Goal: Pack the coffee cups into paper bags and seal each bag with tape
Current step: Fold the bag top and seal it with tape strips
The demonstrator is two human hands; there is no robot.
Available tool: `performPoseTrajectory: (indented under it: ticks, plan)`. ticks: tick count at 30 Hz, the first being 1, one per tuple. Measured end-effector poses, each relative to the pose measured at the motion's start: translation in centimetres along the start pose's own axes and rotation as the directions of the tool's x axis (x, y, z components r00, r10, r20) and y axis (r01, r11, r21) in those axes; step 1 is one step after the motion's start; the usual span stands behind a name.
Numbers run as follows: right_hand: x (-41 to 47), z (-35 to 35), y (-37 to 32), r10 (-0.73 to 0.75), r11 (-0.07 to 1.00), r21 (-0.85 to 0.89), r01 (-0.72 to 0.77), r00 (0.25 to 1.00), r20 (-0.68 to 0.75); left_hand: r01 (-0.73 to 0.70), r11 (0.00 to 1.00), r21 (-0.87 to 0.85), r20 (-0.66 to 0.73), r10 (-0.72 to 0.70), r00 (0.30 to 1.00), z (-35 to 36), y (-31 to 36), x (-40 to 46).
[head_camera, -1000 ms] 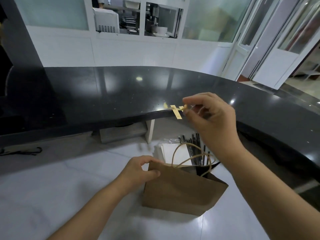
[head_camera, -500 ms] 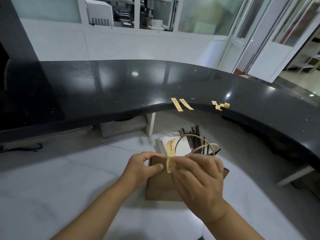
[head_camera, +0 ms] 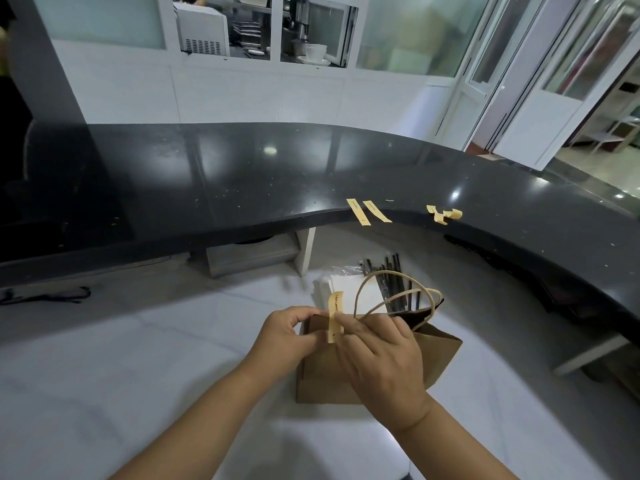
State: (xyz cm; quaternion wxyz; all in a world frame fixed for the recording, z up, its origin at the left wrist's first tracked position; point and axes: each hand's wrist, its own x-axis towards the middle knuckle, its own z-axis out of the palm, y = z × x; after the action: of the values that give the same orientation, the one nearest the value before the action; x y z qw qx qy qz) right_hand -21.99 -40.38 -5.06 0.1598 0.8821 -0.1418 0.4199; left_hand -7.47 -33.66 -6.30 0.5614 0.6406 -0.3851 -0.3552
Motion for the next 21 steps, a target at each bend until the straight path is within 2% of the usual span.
performPoseTrajectory:
  ticks: [4, 9, 13, 18, 21]
  plan:
    - [-0.25, 0.01, 0.14, -0.017, 1.000, 0.007, 0.017, 1.000, 0.017, -0.058, 0.998, 0.006, 0.025, 0.058, 0.998, -0.12, -0.25, 0.09]
    - [-0.41, 0.22, 0.29, -0.026, 0.999, 0.022, 0.025, 0.999, 0.036, -0.156, 0.983, 0.092, 0.017, 0.155, 0.988, -0.24, -0.49, 0.27]
    - [-0.61, 0.34, 0.42, -0.015, 0.999, 0.035, 0.014, 0.999, 0.035, -0.145, 0.986, 0.080, 0.044, 0.142, 0.989, -0.51, -0.51, 0.20]
    - [-0.72, 0.44, 0.46, -0.015, 1.000, 0.021, 0.014, 0.999, 0.042, -0.122, 0.992, 0.031, 0.002, 0.122, 0.993, -0.69, -0.34, 0.02]
    - [-0.94, 0.53, 0.47, -0.014, 1.000, 0.026, 0.013, 0.999, 0.053, -0.144, 0.988, 0.052, 0.042, 0.142, 0.989, -0.87, -0.09, -0.02]
